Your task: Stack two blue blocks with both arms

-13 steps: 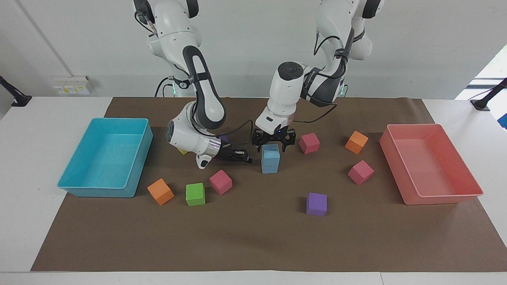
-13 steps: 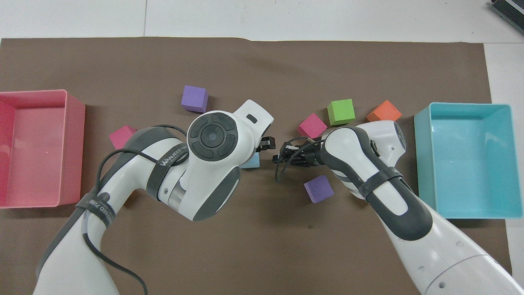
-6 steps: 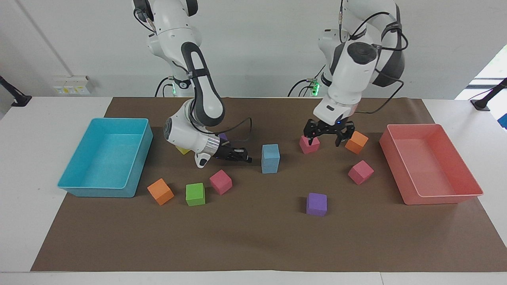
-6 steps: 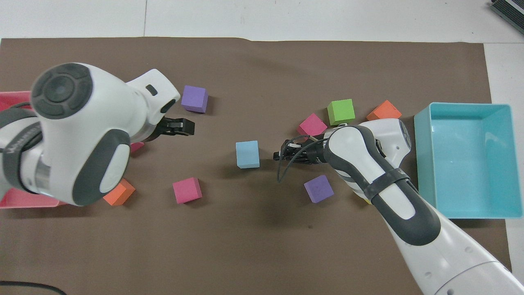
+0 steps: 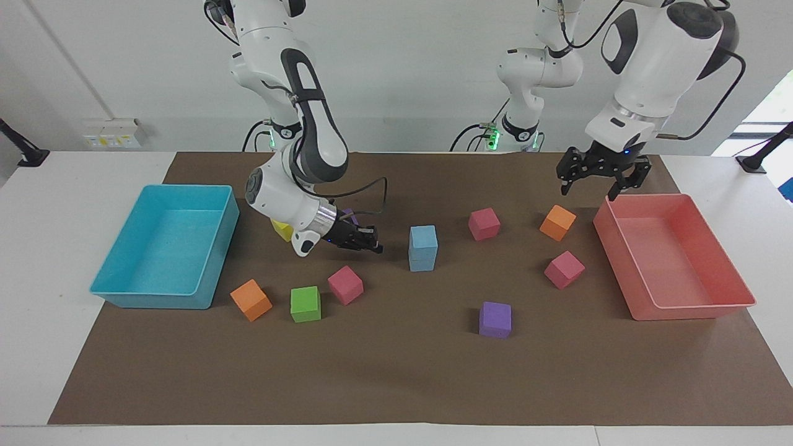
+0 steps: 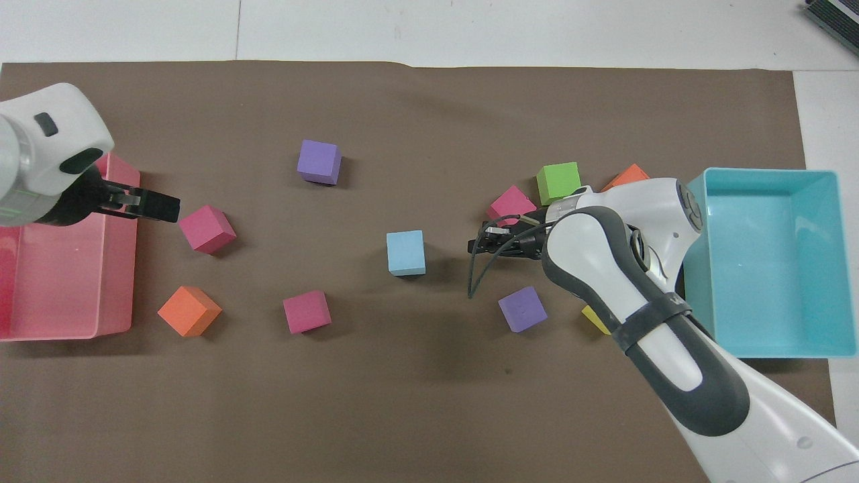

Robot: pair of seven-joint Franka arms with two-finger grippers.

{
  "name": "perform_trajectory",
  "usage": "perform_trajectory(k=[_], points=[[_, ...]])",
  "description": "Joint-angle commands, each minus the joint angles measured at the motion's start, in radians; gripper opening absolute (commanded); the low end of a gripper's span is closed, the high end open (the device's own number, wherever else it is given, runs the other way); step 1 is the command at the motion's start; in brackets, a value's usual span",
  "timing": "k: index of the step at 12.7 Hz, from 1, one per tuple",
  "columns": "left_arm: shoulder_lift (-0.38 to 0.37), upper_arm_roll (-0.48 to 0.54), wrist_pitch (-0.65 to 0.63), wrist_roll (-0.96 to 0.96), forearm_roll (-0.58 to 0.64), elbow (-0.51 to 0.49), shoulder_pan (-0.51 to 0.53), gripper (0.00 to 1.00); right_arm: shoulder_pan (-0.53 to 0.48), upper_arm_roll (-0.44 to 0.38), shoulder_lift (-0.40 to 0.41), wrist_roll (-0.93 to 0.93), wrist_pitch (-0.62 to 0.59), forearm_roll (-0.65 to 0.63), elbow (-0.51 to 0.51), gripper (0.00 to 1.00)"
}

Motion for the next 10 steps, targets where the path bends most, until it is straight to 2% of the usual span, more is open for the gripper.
perform_trajectory(k=[1, 5, 8, 10], points=[[0.021, -0.009, -0.106, 0.031, 0.001, 0.113, 0.031, 1.0, -0.046, 0.01, -0.055, 0.064, -0.006, -0.128, 0.0, 0.28], [0.053, -0.008, -0.187, 0.035, 0.004, 0.206, 0.043, 1.0, -0.096, 0.01, -0.115, 0.065, -0.045, -0.278, 0.001, 1.0], [0.003, -0.014, -0.204, 0.029, -0.001, 0.144, 0.055, 1.0, -0.116, 0.007, -0.166, 0.067, -0.114, -0.458, 0.021, 1.0], [-0.013, -0.014, -0.244, 0.031, -0.001, 0.127, 0.055, 1.0, -0.135, 0.009, -0.172, 0.077, -0.204, -0.649, 0.094, 1.0]])
